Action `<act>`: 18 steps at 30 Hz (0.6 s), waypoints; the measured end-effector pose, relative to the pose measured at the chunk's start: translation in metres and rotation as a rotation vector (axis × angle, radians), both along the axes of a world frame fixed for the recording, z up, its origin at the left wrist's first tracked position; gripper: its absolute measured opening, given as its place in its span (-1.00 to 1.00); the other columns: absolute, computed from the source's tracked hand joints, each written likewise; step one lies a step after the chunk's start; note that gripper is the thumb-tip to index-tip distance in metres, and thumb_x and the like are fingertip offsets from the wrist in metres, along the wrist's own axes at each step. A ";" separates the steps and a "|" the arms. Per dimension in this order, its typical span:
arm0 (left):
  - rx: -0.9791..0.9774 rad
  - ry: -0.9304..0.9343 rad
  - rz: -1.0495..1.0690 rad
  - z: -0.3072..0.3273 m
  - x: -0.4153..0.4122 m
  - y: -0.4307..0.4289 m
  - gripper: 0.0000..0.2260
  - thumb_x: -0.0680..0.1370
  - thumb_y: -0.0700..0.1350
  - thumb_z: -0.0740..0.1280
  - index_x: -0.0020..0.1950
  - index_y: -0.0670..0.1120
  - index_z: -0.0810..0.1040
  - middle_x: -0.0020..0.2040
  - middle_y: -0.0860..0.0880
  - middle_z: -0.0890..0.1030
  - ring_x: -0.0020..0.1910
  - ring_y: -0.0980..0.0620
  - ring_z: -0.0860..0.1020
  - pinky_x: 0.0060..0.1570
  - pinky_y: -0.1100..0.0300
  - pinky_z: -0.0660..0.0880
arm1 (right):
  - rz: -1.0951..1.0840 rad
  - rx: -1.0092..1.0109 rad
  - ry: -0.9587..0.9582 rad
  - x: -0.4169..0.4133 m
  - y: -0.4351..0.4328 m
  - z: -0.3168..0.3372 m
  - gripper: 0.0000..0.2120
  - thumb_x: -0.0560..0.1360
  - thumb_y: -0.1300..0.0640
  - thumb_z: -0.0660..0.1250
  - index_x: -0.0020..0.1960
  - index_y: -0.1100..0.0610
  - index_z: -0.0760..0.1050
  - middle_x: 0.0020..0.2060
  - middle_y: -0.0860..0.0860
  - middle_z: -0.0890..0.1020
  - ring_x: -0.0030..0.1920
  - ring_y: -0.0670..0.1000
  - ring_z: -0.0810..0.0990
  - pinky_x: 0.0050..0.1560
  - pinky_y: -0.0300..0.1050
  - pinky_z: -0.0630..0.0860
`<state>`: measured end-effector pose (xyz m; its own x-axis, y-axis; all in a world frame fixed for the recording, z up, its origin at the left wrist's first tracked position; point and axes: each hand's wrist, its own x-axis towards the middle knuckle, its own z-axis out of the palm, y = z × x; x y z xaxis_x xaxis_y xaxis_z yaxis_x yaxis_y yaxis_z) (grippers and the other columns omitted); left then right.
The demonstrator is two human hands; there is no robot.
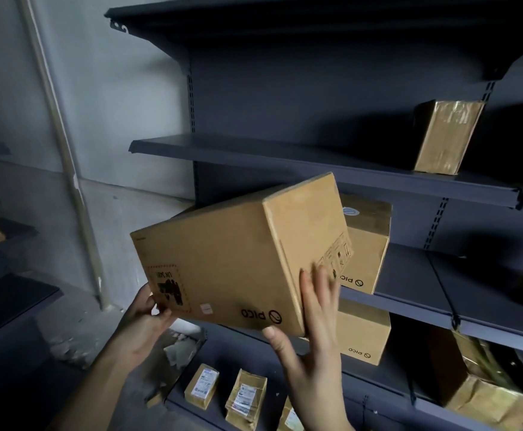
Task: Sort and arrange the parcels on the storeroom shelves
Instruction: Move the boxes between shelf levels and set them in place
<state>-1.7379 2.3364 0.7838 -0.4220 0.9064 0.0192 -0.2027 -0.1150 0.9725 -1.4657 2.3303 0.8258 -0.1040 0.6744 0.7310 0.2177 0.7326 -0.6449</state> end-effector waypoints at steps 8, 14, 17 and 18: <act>0.240 -0.150 -0.225 0.015 -0.008 -0.026 -0.52 0.49 -0.36 0.22 0.31 0.07 0.52 0.32 -0.16 0.52 0.29 -0.11 0.52 0.13 0.06 0.55 | 0.068 -0.341 0.700 0.021 0.031 -0.002 -0.53 0.43 -0.01 0.42 0.32 -0.20 0.48 0.25 -0.03 0.59 0.14 -0.03 0.64 -0.09 0.03 0.65; 0.245 -0.262 -0.184 0.033 -0.002 -0.030 -0.52 0.53 0.23 0.21 0.45 0.26 0.29 0.49 -0.10 0.32 0.38 -0.18 0.42 0.21 -0.14 0.49 | 0.225 -0.561 0.836 0.045 0.075 -0.019 -0.74 0.62 -0.04 0.19 0.26 -0.06 0.51 0.08 -0.04 0.67 0.11 0.04 0.62 -0.07 -0.06 0.64; 0.139 -0.465 -0.116 0.038 -0.002 -0.026 -0.58 0.51 0.22 0.21 0.36 0.22 0.38 0.45 -0.17 0.34 0.31 -0.20 0.48 0.06 -0.14 0.55 | 0.417 -0.646 0.941 0.045 0.080 -0.018 -0.61 0.64 -0.08 0.13 0.42 -0.02 0.40 0.32 0.04 0.55 0.29 0.08 0.54 0.17 0.13 0.54; 0.116 -0.493 -0.145 0.039 -0.001 -0.024 -0.58 0.50 0.24 0.20 0.32 0.16 0.46 0.42 -0.19 0.38 0.28 -0.21 0.51 0.08 -0.17 0.54 | 0.430 -0.688 0.960 0.044 0.082 -0.020 -0.59 0.63 -0.11 0.12 0.43 -0.03 0.40 0.35 0.03 0.54 0.32 0.07 0.52 0.20 0.14 0.53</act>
